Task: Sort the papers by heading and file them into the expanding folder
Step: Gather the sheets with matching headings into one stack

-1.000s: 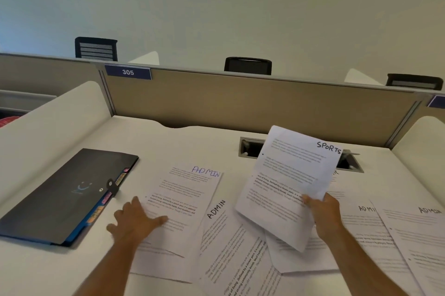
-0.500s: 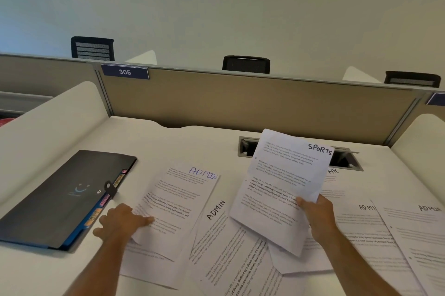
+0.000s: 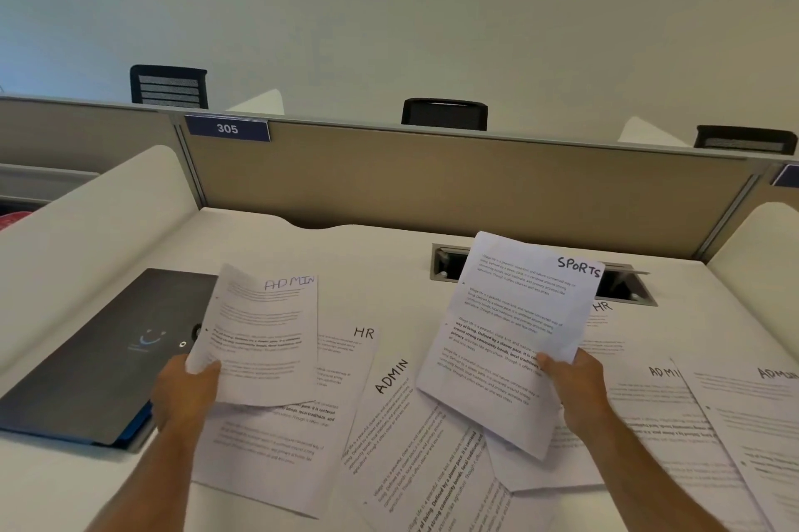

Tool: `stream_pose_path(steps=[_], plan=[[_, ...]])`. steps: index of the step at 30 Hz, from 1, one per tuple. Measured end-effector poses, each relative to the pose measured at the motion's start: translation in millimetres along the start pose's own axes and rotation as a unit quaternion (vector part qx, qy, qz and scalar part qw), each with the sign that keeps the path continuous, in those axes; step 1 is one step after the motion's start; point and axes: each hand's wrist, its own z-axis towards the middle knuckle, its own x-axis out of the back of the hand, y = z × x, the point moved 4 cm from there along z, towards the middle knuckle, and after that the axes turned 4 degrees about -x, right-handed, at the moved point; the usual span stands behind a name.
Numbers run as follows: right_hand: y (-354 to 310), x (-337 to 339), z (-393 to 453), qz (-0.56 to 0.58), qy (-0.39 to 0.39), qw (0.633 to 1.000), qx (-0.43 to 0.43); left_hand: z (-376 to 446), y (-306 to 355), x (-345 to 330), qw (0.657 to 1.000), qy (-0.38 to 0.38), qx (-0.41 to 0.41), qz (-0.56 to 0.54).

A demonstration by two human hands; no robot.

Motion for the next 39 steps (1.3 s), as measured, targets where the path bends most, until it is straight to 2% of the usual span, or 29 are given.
stream_pose_path(steps=[3, 6, 8, 9, 11, 13, 15, 17, 19, 23, 24, 26, 27, 29, 31, 33, 36, 39], plan=[[0, -4, -1, 0.001, -0.002, 1.0, -0.004, -2, -4, -5, 0.998, -0.053, -0.005, -0.036], [-2, -10, -3, 0.001, -0.004, 1.0, -0.008, -14, -3, -9, 0.997, -0.076, 0.0, -0.003], [-3, -15, -5, 0.003, -0.009, 1.0, -0.014, -21, 6, -9, 0.995, -0.024, -0.025, 0.097], [-4, -18, -7, 0.003, -0.015, 1.0, -0.017, -25, 15, -10, 0.988, 0.01, -0.065, 0.14], [-4, -30, -13, 0.003, -0.039, 0.999, -0.027, -38, 41, -16, 0.978, 0.048, -0.158, 0.127], [-4, -45, -23, 0.001, -0.072, 0.997, -0.038, -53, 69, -33, 0.98, -0.027, -0.193, -0.03], [-4, -63, -35, -0.007, -0.109, 0.993, -0.047, -74, 95, -56, 0.959, -0.176, -0.146, -0.169], [-3, -78, -46, -0.023, -0.146, 0.988, -0.047, -97, 115, -76, 0.917, -0.31, -0.081, -0.236], [-1, -87, -55, -0.033, -0.178, 0.982, -0.043, -112, 125, -90, 0.896, -0.365, -0.071, -0.244], [-2, -86, -64, -0.071, -0.215, 0.974, -0.009, -123, 126, -106, 0.905, -0.33, -0.118, -0.239], [-5, -80, -66, -0.09, -0.203, 0.975, 0.017, -123, 124, -107, 0.91, -0.314, -0.131, -0.239], [-4, -61, -65, -0.208, -0.126, 0.965, 0.099, -120, 121, -106, 0.918, -0.28, -0.145, -0.24], [1, -49, -63, -0.305, -0.08, 0.94, 0.126, -117, 119, -104, 0.922, -0.264, -0.143, -0.244], [26, -32, -57, -0.513, -0.032, 0.849, 0.124, -109, 115, -101, 0.928, -0.238, -0.133, -0.256], [56, -27, -60, -0.616, -0.062, 0.782, 0.073, -102, 112, -98, 0.932, -0.215, -0.124, -0.264], [78, -40, -72, -0.643, -0.122, 0.752, 0.078, -98, 110, -96, 0.935, -0.198, -0.117, -0.269], [92, -70, -89, -0.616, -0.207, 0.751, 0.121, -95, 111, -95, 0.939, -0.185, -0.117, -0.266], [83, -82, -99, -0.528, -0.277, 0.791, 0.136, -94, 111, -94, 0.94, -0.179, -0.119, -0.266]])
